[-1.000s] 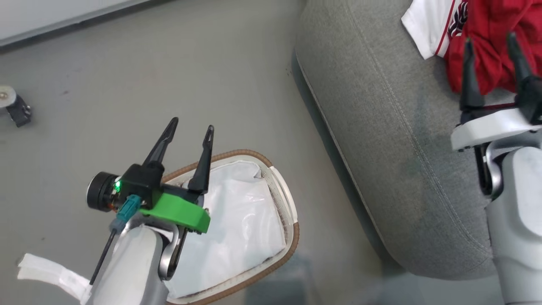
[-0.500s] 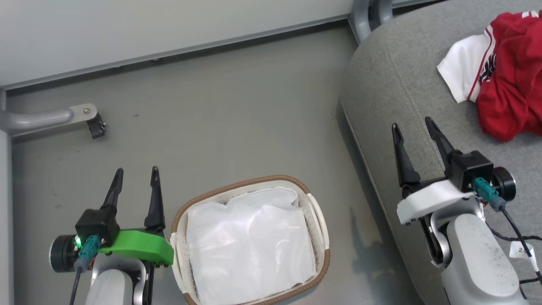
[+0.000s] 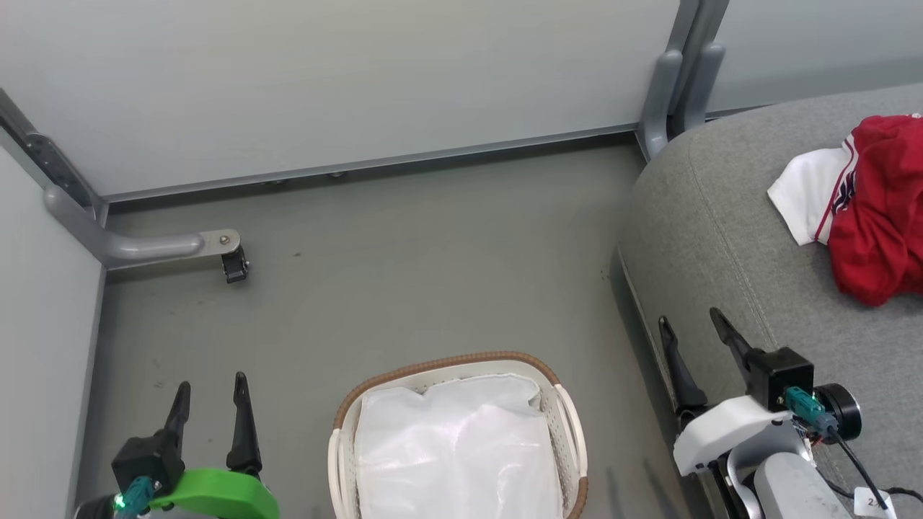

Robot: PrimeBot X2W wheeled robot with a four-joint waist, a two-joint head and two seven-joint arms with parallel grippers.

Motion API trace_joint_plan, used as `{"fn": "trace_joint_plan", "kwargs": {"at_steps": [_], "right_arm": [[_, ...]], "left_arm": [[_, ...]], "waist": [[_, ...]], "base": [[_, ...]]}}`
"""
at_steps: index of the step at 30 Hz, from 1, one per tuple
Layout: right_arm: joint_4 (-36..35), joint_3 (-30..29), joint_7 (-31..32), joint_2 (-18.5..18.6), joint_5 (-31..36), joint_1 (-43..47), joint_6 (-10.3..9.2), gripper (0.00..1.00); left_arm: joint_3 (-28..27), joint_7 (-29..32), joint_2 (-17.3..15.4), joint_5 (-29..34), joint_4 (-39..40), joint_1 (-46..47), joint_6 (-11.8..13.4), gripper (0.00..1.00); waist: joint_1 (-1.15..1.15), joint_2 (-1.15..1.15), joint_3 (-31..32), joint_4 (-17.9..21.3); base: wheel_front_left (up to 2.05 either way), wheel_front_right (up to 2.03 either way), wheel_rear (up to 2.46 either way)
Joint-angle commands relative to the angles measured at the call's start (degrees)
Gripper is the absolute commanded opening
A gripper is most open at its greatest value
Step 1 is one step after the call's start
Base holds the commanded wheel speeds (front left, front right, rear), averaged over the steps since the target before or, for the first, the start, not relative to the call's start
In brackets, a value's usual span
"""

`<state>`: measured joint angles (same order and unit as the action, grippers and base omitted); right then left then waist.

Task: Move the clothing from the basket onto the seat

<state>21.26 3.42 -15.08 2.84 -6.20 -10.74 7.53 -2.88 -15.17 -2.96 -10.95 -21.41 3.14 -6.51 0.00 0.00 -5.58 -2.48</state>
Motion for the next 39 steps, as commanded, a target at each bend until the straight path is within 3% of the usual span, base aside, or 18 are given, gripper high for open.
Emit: {"fn": "trace_joint_plan", "kwargs": {"at_steps": [1,7,8,39], "right_arm": [[0.5,0.1,-0.1,0.2,-0.4,1.3,-0.08,1.00],[1.2,0.0,-0.1,0.2,-0.8,3.1,-0.08,1.00],[1.2,0.0,0.0,0.0,-0.6,2.3,0.00,0.00],[-1.4,-3.6,7.9,-0.1,-31.6,3.3,-0.02,0.00]], "left_arm": [[0.2,0.0,0.0,-0.6,-0.7,-1.5,-0.3,1.00],[1.1,0.0,0.0,-1.8,-1.2,-3.3,-0.8,1.00],[1.1,0.0,0.1,-1.9,-1.3,-2.6,-0.6,0.00],[-0.7,8.0,0.1,-30.8,1.2,-0.3,-0.7,0.00]], "waist": [[0.00,0.00,1.8,-0.6],[0.00,0.00,3.2,-0.3],[0.00,0.00,2.9,-0.4],[0.00,0.00,3.5,0.3]], "base": [[0.00,0.00,0.00],[0.00,0.00,0.00],[0.00,0.00,0.00],[0.00,0.00,0.00]]}}
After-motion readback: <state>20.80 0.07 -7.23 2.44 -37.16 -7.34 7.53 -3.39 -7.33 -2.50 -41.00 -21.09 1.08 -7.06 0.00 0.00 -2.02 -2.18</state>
